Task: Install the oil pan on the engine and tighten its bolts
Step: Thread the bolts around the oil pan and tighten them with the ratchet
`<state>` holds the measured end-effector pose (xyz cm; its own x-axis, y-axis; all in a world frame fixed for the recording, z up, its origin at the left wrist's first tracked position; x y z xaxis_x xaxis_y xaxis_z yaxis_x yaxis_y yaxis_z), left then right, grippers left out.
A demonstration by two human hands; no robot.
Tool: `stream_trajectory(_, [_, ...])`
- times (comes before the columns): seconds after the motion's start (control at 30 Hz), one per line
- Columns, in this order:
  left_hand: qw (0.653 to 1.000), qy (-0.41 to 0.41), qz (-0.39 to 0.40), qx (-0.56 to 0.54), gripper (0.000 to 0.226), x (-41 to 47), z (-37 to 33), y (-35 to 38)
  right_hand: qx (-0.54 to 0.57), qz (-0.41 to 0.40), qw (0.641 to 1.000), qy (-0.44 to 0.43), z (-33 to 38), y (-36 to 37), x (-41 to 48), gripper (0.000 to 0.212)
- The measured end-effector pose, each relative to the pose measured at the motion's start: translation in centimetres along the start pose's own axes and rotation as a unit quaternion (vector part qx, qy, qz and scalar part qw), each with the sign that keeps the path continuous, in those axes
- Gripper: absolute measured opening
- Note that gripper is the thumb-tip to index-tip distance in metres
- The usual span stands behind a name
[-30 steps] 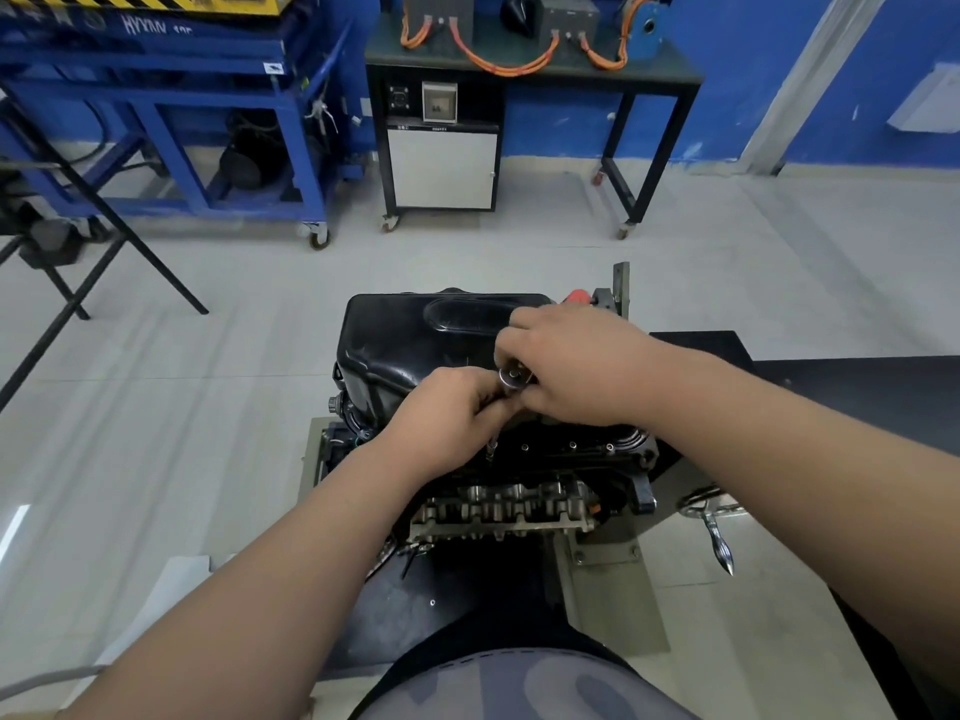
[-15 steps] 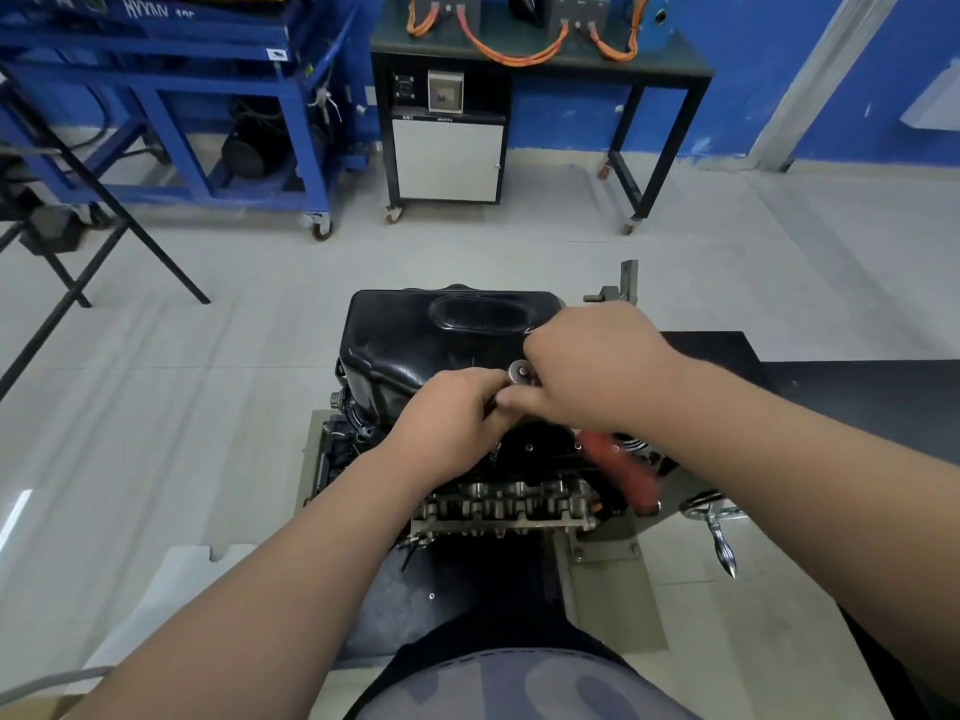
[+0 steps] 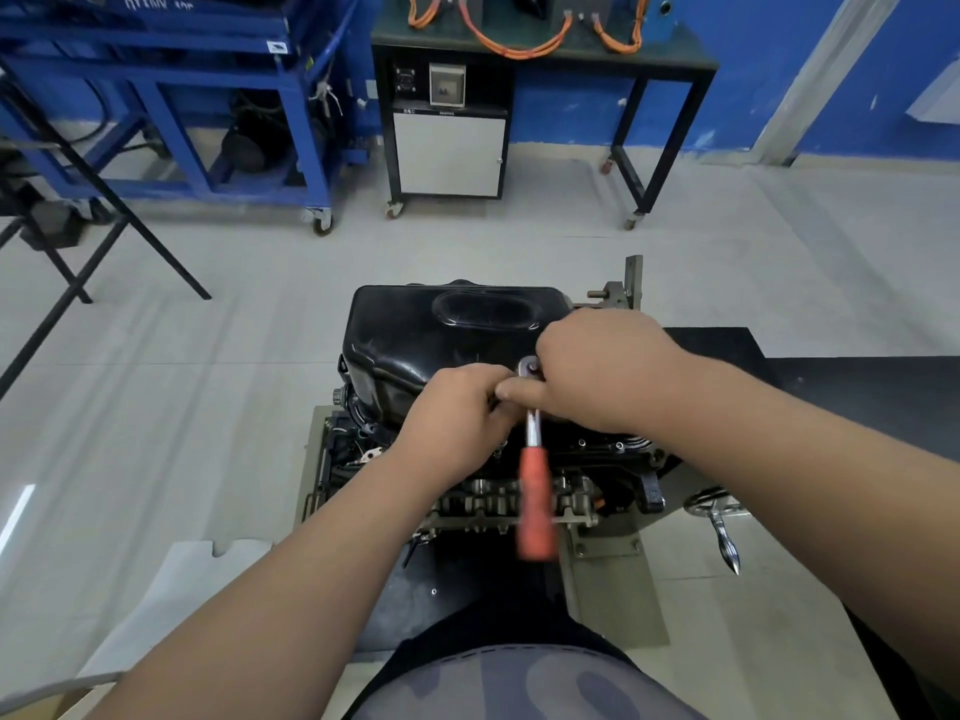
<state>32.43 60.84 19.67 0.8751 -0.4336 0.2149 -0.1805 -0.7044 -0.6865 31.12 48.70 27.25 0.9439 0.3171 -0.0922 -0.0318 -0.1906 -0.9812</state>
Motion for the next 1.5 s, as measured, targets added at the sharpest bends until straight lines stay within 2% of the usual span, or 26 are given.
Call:
stream_trajectory(0.1, [0.999, 0.046, 0.015, 0.019, 0.024, -0.1, -0.3, 0.0, -0.023, -0.011, 0.993, -0.112, -0.5, 0.0, 0.1, 0.029])
stream_trajectory(0.17, [0.997, 0.067, 0.020, 0.028, 0.014, -0.2, -0.2, -0.1, -0.038, -0.017, 0.988, -0.149, -0.6, -0.4, -0.1, 0.029])
stream_trajectory(0.27, [0.998, 0.052, 0.005, 0.040, 0.014, -0.4, -0.1, 0.0, -0.056, -0.040, 0.993, -0.100, 0.2, -0.1, -0.3, 0.035])
stream_trajectory(0.37, [0.999, 0.022, -0.003, 0.050, 0.018, -0.3, -0.2, 0.5, 0.004, -0.022, 1.000, 0.004, 0.6, 0.1, -0.6, 0.050])
stream_trajectory(0.4, [0.999, 0.022, -0.006, 0.042, 0.020, -0.3, -0.2, 0.6, 0.006, -0.029, 1.000, -0.005, 0.5, 0.1, -0.5, 0.047])
stream_trajectory(0.5, [0.999, 0.038, 0.016, 0.000, 0.020, -0.3, -0.4, 0.3, -0.013, -0.035, 0.993, -0.116, -0.3, -0.2, 0.1, 0.021])
stream_trajectory(0.53, [0.999, 0.038, 0.023, -0.003, 0.018, -0.2, -0.3, 0.2, -0.009, -0.030, 0.990, -0.135, -0.6, -0.4, 0.2, 0.022])
stream_trajectory(0.6, [1.000, 0.015, 0.023, 0.001, 0.021, -0.2, -0.1, 0.1, -0.015, -0.035, 0.992, -0.123, -0.5, -0.4, 0.3, 0.027])
stream_trajectory(0.7, [1.000, -0.028, 0.004, 0.010, 0.016, -0.2, 0.0, 0.3, -0.015, -0.035, 0.999, -0.025, 0.4, 0.1, -0.3, 0.050])
stream_trajectory(0.77, [0.999, -0.035, -0.009, 0.015, 0.014, -0.4, 0.0, 0.6, 0.008, -0.024, 1.000, 0.000, 0.5, 0.3, -0.6, 0.050])
stream_trajectory(0.87, [1.000, 0.001, 0.001, 0.004, 0.016, -0.4, -0.2, 0.6, -0.023, -0.034, 0.993, -0.109, 0.1, 0.2, -0.4, 0.027])
stream_trajectory(0.93, [1.000, 0.018, 0.016, 0.001, 0.016, -0.2, -0.3, 0.3, -0.040, -0.027, 0.988, -0.149, -0.7, -0.1, -0.2, 0.027])
stream_trajectory(1.03, [1.000, -0.017, 0.007, 0.003, 0.020, -0.1, -0.2, 0.3, -0.065, -0.047, 0.988, -0.132, -0.6, -0.1, -0.1, 0.030])
stream_trajectory(1.07, [1.000, -0.028, 0.002, 0.004, 0.020, -0.1, -0.2, 0.3, -0.066, -0.050, 0.990, -0.110, -0.3, 0.1, -0.2, 0.038])
stream_trajectory(1.13, [0.999, -0.032, -0.001, 0.007, 0.016, -0.2, -0.3, 0.5, -0.013, -0.024, 0.999, -0.038, 0.1, 0.2, -0.3, 0.050])
stream_trajectory(1.17, [1.000, -0.030, -0.001, 0.004, 0.017, -0.2, -0.3, 0.5, 0.009, -0.019, 1.000, -0.019, 0.1, 0.1, -0.3, 0.050])
stream_trajectory(1.3, [0.999, -0.006, 0.039, -0.027, 0.024, 0.0, -0.3, 0.0, -0.037, -0.028, 0.991, -0.123, -0.1, -0.3, 0.2, 0.017])
stream_trajectory(1.37, [0.999, -0.008, 0.046, -0.020, 0.032, 0.1, -0.3, -0.2, -0.048, -0.033, 0.987, -0.149, -0.2, -0.7, 0.1, 0.016])
stream_trajectory(1.4, [0.999, -0.016, 0.039, -0.017, 0.036, 0.1, -0.4, -0.2, -0.051, -0.042, 0.988, -0.141, -0.1, -0.7, 0.2, 0.017])
stream_trajectory(1.5, [0.999, -0.050, 0.000, -0.014, 0.033, 0.0, -0.3, -0.1, -0.032, -0.040, 0.998, -0.046, 0.2, -0.4, 0.0, 0.049])
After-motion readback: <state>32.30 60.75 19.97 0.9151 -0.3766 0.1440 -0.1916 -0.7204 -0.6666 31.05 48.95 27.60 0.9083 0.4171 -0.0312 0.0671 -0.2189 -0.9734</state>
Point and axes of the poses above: each hand's wrist, its own x-axis towards the middle knuckle, its own y-axis out of the palm, z = x × y, the point moved 3 cm from there along x, towards the middle knuckle, and after that the axes turned 4 degrees about -y, right-handed, at the moved point
